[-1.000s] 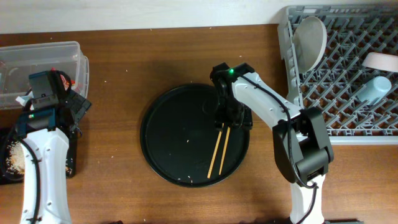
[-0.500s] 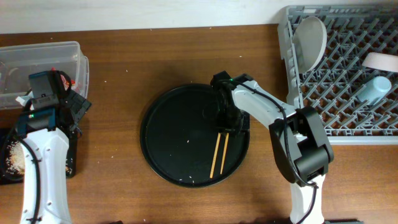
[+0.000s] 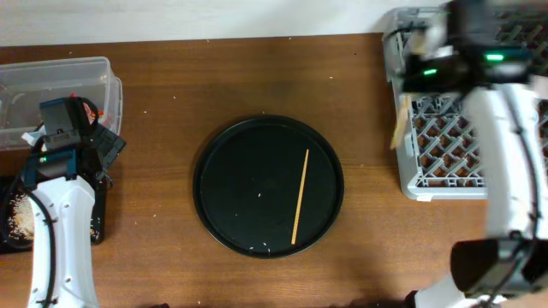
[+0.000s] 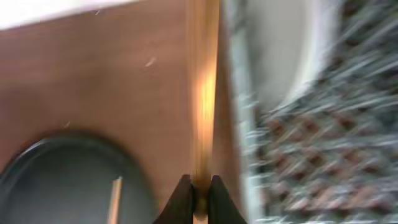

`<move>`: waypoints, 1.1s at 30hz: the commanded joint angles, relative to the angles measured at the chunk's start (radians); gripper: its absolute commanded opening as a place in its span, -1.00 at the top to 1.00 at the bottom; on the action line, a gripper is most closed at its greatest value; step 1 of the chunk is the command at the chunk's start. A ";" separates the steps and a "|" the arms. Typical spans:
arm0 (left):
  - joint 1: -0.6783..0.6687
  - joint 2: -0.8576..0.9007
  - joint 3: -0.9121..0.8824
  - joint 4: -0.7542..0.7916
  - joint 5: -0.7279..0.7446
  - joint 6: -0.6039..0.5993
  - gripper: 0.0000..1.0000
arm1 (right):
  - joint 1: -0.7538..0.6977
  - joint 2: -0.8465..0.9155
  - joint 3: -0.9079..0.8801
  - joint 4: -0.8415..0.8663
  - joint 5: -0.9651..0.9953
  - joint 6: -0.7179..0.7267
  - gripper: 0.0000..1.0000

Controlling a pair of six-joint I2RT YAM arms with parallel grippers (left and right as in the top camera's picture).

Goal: Sort waste into correct bins and load items into the dishwasher rack
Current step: 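Drop the chopstick into the dish rack, then grasp the second chopstick with the right gripper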

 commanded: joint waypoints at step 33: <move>0.003 -0.004 0.010 -0.006 -0.006 -0.012 -0.98 | 0.539 0.159 -0.262 -0.020 0.125 0.612 0.13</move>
